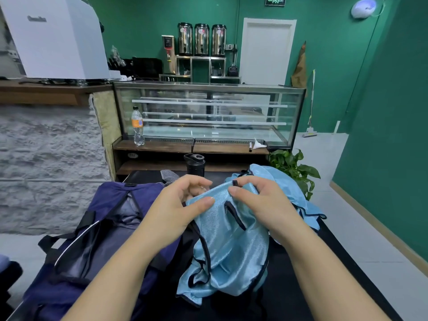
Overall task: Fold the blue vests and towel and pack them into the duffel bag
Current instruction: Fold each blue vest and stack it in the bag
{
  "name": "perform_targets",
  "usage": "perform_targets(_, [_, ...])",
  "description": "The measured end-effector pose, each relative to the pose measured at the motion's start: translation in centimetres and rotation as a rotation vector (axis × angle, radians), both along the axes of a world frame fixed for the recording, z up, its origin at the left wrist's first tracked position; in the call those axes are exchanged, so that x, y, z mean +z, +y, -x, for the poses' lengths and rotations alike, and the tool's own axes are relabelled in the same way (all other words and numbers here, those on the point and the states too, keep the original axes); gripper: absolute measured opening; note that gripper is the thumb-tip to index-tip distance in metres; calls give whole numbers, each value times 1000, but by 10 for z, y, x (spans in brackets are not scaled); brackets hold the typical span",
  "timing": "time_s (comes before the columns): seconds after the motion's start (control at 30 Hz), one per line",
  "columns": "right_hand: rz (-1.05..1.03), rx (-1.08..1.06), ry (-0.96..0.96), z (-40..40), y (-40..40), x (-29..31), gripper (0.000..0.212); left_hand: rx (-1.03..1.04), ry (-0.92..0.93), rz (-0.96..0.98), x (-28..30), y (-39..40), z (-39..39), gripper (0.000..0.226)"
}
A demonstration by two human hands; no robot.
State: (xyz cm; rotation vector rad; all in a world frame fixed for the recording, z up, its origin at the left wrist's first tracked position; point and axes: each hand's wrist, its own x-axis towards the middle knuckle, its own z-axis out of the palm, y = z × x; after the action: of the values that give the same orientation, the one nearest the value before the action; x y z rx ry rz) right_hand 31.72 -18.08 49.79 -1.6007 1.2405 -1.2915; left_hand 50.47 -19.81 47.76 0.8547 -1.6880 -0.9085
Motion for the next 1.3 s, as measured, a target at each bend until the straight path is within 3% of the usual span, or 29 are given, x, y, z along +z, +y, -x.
perform_targets(0.17, [-25, -11, 34, 7, 5, 2, 27, -31, 19, -26, -3, 1, 0, 18])
perform_targets(0.37, [13, -33, 260, 7, 6, 1, 20, 41, 5, 72, 5, 9, 9, 40])
perform_targets(0.47, [12, -44, 311, 5, 4, 1, 21, 38, 66, 29, 5, 9, 10, 29])
perform_targets(0.57, [1, -156, 276, 4, -2, -8, 15, -43, 156, -43, 7, 12, 10, 13])
perform_targets(0.63, [-66, -244, 190, 5, -6, -14, 28, -10, 180, -74, 8, 12, 9, 1])
perform_targets(0.67, [-115, -267, 119, 6, -6, -15, 31, 0, 205, -108, 7, 12, 8, 11])
perform_targets(0.73, [-208, -264, -25, 7, -5, -13, 18, -38, 233, -205, 6, 13, 6, 20])
perform_targets(0.8, [-266, -253, -128, 7, -5, -10, 14, -105, 184, -235, 4, 15, 3, 17])
perform_targets(0.9, [-252, -275, -194, 6, -5, -10, 30, -219, 70, -230, 2, 21, 2, 40])
perform_targets(1.0, [-157, -267, -164, 6, 0, -8, 43, -151, -54, -164, 0, 24, 7, 44])
perform_targets(1.13, [-30, -180, -114, 3, 6, -10, 26, -17, -190, -67, 1, 29, 20, 33])
perform_targets(1.23, [-32, -73, -94, -5, 14, -11, 13, 65, -289, 18, 2, 34, 26, 33])
perform_targets(1.3, [-63, 25, -127, -7, 18, -12, 4, 103, -312, 52, 0, 34, 27, 20])
